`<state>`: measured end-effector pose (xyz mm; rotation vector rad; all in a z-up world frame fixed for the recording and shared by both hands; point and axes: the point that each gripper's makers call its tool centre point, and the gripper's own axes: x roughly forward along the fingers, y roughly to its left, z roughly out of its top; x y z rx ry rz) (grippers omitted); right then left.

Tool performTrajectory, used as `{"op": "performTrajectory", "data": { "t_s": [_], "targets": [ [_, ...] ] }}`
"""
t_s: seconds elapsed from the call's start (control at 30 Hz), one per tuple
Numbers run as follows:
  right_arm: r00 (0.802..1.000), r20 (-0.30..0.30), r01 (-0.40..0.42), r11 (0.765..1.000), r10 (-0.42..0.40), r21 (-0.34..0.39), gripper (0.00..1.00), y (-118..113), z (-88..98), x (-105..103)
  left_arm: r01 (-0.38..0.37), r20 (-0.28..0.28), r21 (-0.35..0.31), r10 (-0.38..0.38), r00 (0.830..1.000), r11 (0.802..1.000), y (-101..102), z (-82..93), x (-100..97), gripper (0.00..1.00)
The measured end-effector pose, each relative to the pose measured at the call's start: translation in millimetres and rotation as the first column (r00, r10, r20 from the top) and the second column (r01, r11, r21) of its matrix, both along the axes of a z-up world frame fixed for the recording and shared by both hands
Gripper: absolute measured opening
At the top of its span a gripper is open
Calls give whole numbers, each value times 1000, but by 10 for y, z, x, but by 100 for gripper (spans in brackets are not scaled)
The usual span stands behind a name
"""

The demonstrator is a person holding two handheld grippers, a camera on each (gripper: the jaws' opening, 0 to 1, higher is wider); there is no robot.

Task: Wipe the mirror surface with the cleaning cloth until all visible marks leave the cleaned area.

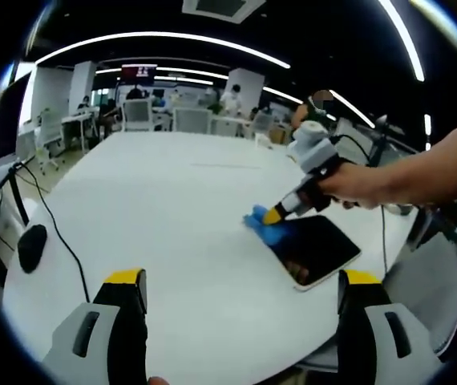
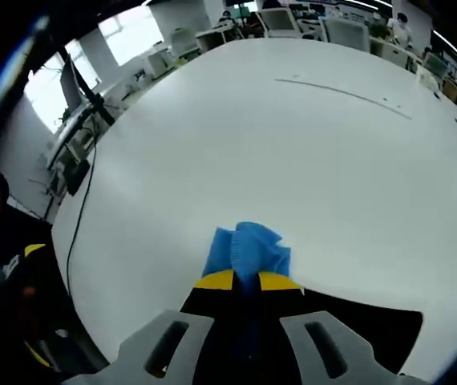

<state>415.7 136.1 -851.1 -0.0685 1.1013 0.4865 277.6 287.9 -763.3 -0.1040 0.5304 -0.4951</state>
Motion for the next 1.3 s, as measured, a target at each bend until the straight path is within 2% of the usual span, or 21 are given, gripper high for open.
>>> {"op": "performTrajectory", "data": {
  "t_s": [0.5, 0.93, 1.3],
  "targets": [
    [1000, 16, -24, 999, 25, -24, 3, -133, 9, -8, -14, 12, -10, 14, 1000, 1000, 5, 37, 27, 100],
    [1000, 19, -14, 999, 15, -50, 3, -302, -2, -8, -16, 33, -15, 17, 999, 1000, -10, 107, 76, 100],
    [1000, 29, -3, 997, 5, -72, 4, -441, -4, -31, -10, 26, -23, 11, 1000, 1000, -46, 80, 53, 100]
  ]
}}
